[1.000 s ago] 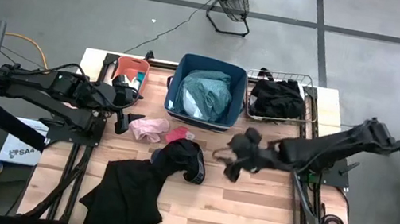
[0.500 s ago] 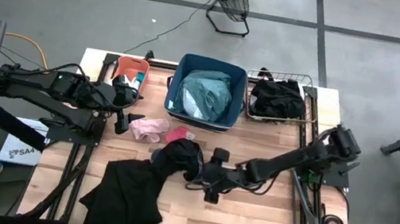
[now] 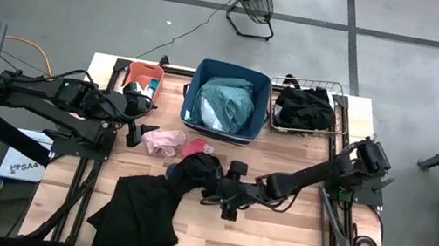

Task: Pick & Place Cloths
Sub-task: Put the black boxer into the gold wire basket

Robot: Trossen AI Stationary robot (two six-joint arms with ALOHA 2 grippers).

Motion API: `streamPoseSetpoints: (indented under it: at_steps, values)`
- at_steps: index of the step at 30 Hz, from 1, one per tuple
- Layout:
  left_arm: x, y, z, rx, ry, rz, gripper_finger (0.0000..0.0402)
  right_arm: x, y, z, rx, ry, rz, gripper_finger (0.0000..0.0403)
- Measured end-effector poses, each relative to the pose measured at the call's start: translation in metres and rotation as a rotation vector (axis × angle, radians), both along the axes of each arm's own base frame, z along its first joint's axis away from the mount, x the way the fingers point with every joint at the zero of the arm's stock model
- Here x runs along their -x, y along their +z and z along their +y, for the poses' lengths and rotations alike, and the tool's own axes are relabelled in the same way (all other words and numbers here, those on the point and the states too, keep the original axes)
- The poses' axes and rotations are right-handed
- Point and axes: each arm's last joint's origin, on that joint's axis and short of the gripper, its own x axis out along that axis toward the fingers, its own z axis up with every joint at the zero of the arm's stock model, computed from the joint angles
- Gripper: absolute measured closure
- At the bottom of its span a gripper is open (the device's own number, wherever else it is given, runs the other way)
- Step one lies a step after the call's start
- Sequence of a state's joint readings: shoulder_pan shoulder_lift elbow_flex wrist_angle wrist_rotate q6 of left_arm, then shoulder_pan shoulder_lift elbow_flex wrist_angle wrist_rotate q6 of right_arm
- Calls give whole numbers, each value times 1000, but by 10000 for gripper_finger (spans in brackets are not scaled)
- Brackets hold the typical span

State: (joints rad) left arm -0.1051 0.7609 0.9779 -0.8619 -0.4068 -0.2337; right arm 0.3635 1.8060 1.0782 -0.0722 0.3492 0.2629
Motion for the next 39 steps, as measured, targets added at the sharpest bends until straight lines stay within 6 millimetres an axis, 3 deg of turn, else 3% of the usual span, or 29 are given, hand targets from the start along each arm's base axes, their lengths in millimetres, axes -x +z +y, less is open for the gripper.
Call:
streamPoseSetpoints:
  at_steps: [7, 15, 20, 25, 27, 30, 39]
  values:
    - [0, 0, 0, 1, -2, 1, 96, -10, -24, -10, -7, -9, 46, 133]
    - [0, 0, 0, 2, -4, 2, 96, -17, -32, -22, -19, -46, 53, 153]
    - [0, 0, 0, 2, -4, 2, 96, -18, -34, -27, -27, -53, 65, 229]
    - [0, 0, 0, 2, -4, 2, 96, -20, -33, -33, -150, -55, 82, 353]
    - [0, 0, 0, 2, -4, 2, 96, -19, -27, -35, -191, -32, 79, 383]
    - [0, 0, 0, 2, -4, 2, 96, -18, -11, -33, -202, -25, 32, 385]
    - [0, 0, 0, 2, -4, 2, 96, 8, 73, -31, -111, -66, -214, 388]
